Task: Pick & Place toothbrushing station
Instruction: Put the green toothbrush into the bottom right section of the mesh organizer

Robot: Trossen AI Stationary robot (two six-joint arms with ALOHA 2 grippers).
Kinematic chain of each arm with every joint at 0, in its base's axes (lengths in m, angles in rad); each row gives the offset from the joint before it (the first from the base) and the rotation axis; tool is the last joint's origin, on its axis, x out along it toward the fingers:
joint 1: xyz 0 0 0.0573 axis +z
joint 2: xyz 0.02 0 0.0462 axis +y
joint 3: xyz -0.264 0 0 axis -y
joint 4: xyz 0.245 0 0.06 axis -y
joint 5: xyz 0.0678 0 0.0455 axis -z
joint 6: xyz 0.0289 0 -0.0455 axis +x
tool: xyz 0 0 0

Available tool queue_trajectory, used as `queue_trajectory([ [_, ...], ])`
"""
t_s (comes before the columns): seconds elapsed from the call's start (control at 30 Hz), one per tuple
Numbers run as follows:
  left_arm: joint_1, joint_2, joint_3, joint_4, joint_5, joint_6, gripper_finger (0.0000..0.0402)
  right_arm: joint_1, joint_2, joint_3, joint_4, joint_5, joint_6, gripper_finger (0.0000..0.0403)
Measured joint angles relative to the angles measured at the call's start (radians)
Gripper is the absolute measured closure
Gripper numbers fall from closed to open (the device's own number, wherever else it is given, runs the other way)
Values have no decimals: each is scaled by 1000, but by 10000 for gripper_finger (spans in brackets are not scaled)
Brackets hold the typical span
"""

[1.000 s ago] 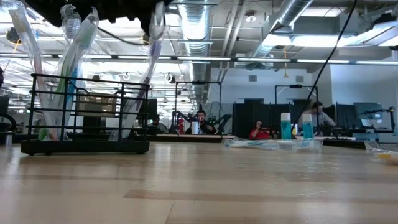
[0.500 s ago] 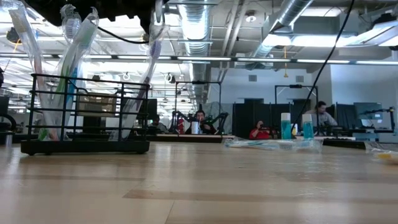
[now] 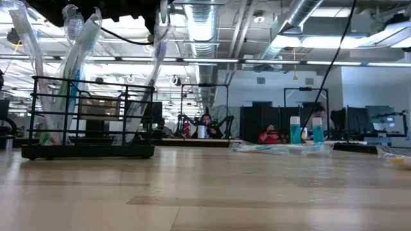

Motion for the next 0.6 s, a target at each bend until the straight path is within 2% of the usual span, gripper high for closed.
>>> queue_trajectory([
  [0.17,0,0,0,-2,0,0,391,-1,65,80,-37,0,-32,205],
  [0.33,0,0,0,-11,0,0,373,1,78,133,-105,0,-34,256],
  [0.5,0,0,0,-13,0,0,392,5,66,139,-116,1,-34,307],
  [0.6,0,0,0,-13,0,0,389,7,64,139,-118,1,-34,338],
])
